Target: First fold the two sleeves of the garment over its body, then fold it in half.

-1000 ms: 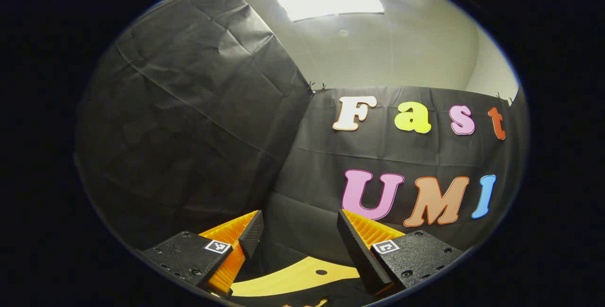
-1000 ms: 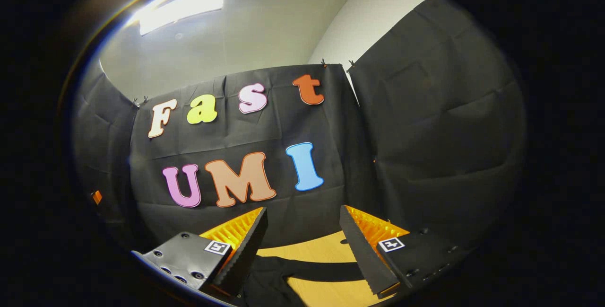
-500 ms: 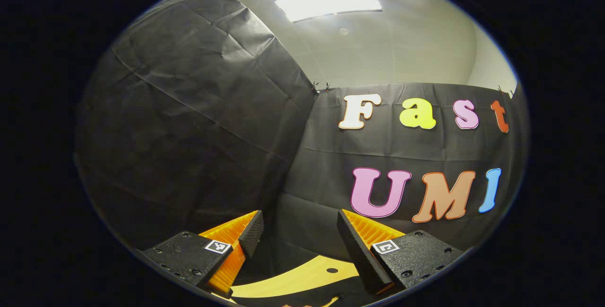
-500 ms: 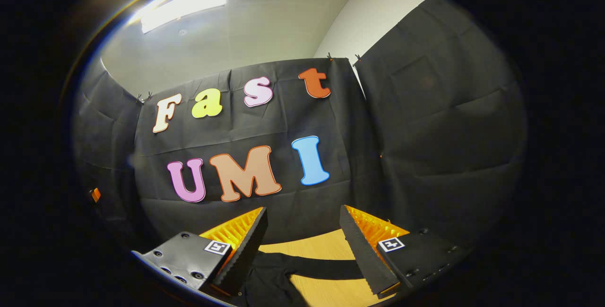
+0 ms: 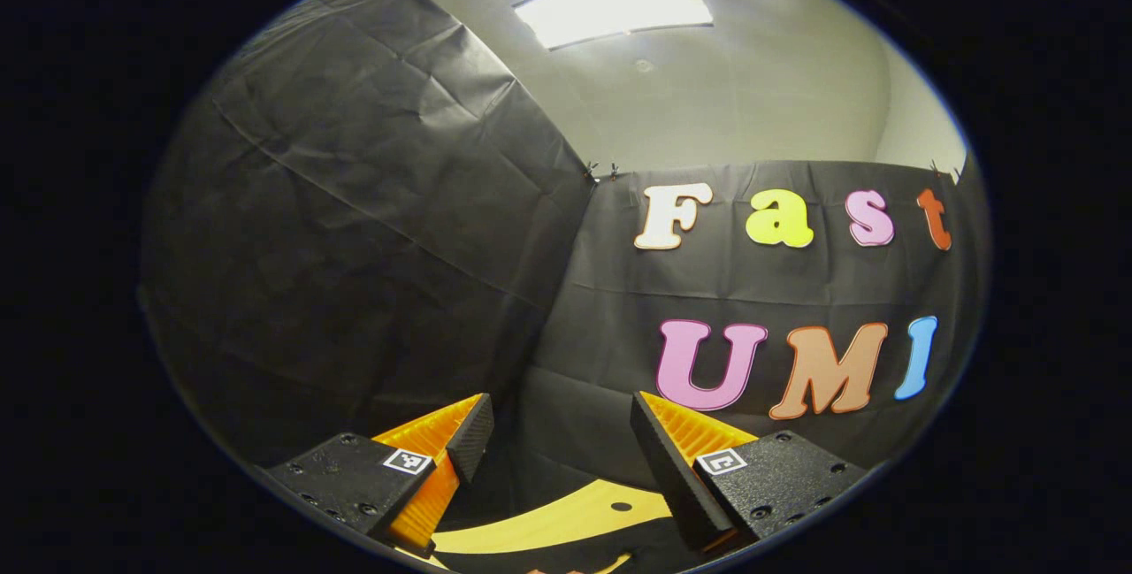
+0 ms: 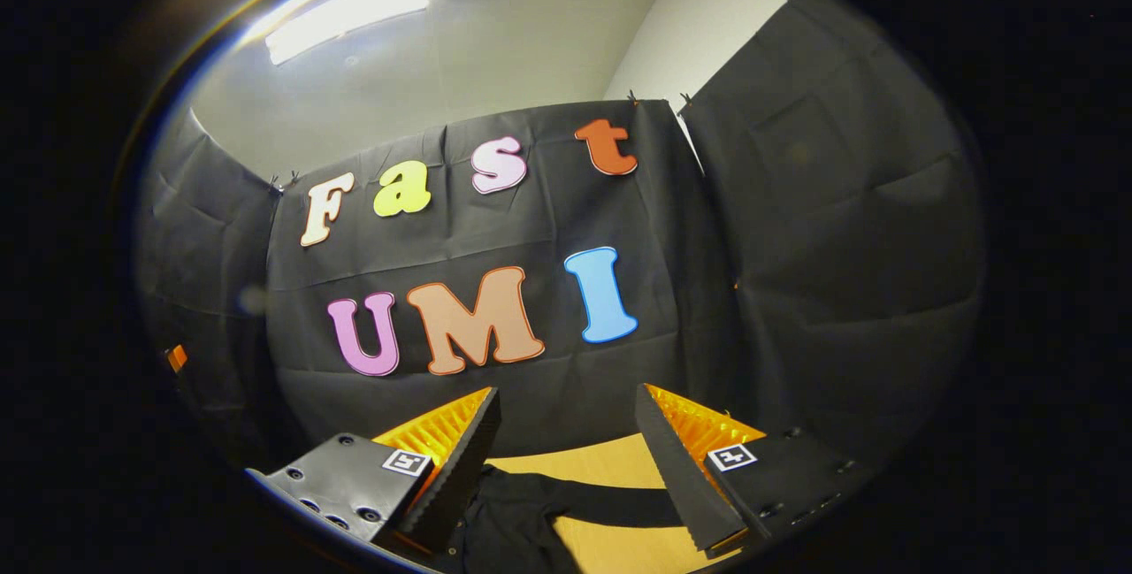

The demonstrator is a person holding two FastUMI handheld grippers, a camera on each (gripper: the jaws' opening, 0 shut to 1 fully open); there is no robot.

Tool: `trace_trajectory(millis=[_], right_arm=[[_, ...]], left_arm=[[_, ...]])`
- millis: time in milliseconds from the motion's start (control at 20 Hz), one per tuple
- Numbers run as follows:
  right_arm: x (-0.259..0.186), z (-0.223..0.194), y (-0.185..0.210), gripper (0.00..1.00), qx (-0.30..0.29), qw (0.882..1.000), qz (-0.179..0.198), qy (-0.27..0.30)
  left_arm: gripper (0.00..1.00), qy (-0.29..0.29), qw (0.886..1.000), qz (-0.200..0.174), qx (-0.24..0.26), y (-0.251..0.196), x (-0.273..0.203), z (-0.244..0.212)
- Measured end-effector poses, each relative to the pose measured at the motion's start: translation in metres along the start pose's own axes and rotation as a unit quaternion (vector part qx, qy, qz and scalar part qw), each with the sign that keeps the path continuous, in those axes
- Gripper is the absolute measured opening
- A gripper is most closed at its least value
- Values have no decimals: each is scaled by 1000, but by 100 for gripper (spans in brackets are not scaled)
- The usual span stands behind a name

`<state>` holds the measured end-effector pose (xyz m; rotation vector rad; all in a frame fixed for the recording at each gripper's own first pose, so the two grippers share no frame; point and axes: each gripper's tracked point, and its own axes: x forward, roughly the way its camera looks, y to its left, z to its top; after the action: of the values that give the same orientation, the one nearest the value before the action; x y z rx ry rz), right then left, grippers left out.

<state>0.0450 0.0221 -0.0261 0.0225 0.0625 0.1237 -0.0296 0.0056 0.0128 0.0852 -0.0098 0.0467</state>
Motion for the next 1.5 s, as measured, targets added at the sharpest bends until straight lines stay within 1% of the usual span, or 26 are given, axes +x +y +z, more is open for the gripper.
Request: trace_trajectory(millis=[50,150,250,300,450,600,850,950,1050,1100,1150,1200,1250,1350,1400,1450,1500], right_arm=[[4,0,-1,97,7,1000,2,-1],[11,-2,-5,97,10,1000,0,-2],[17,-5,-12,97,7,1000,-6,0],[17,-6,-17,97,9,1000,-8,2],[21,-6,-24,97,22,1000,-13,4],[23,-8,-32,97,28,999,-21,10],[33,11,-34,97,26,999,-19,-5],[40,16,-32,97,23,1000,-15,-8],[47,19,-34,97,18,1000,-19,-15],[52,17,-36,97,15,1000,-23,-11],[56,14,-38,97,13,1000,-27,-5],[60,8,-43,97,10,999,-32,2],[65,4,-49,97,6,999,-41,7],[74,-9,-71,97,1,997,-69,23],[78,-21,-80,97,-2,996,-82,35],[84,-34,-93,94,-6,994,-100,51],[89,-56,-111,97,-11,990,-123,75]], left_arm=[[92,0,1000,-2,14,-1,0,0],[91,-3,999,5,36,3,-3,4],[92,-13,999,9,47,4,-5,12],[91,-17,999,11,50,10,-8,15],[92,-16,999,5,46,5,-13,14],[92,-10,999,0,41,-6,-6,7],[93,-23,999,-3,38,-19,2,11],[92,-23,999,-6,35,-24,6,9],[92,-22,999,-3,31,-23,8,6],[93,-20,999,2,30,-19,9,4],[92,-17,999,9,30,-15,9,2],[94,-15,999,17,31,-8,8,-1],[91,-13,999,26,33,-2,8,-2],[91,-6,998,47,38,11,7,-6],[93,-2,997,58,41,20,5,-10],[93,3,997,68,41,27,3,-13],[93,8,996,76,39,33,0,-16]])
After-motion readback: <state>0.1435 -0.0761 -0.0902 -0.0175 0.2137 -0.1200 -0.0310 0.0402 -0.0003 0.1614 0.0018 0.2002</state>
